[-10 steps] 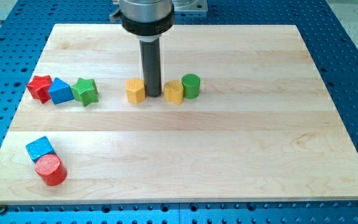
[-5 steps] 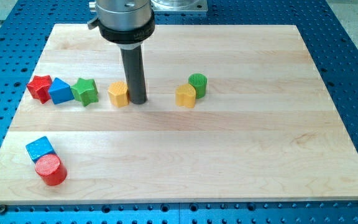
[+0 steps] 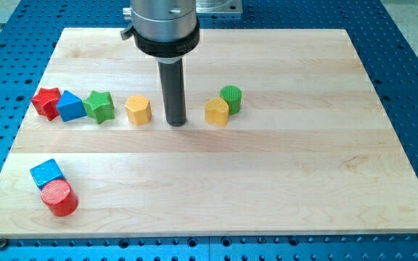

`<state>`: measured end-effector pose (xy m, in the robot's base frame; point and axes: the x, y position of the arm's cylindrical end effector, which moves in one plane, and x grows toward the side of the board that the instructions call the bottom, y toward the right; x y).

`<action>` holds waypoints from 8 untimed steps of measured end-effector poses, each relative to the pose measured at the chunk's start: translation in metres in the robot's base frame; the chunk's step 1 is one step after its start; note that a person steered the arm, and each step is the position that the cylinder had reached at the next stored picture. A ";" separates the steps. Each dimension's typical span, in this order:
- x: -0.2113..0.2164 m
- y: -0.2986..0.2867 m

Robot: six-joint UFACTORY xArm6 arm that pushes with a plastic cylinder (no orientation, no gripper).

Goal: Place the yellow blocks parallel to each other

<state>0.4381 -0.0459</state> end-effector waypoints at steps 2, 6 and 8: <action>-0.081 0.032; -0.004 0.107; 0.037 0.107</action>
<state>0.4754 0.0612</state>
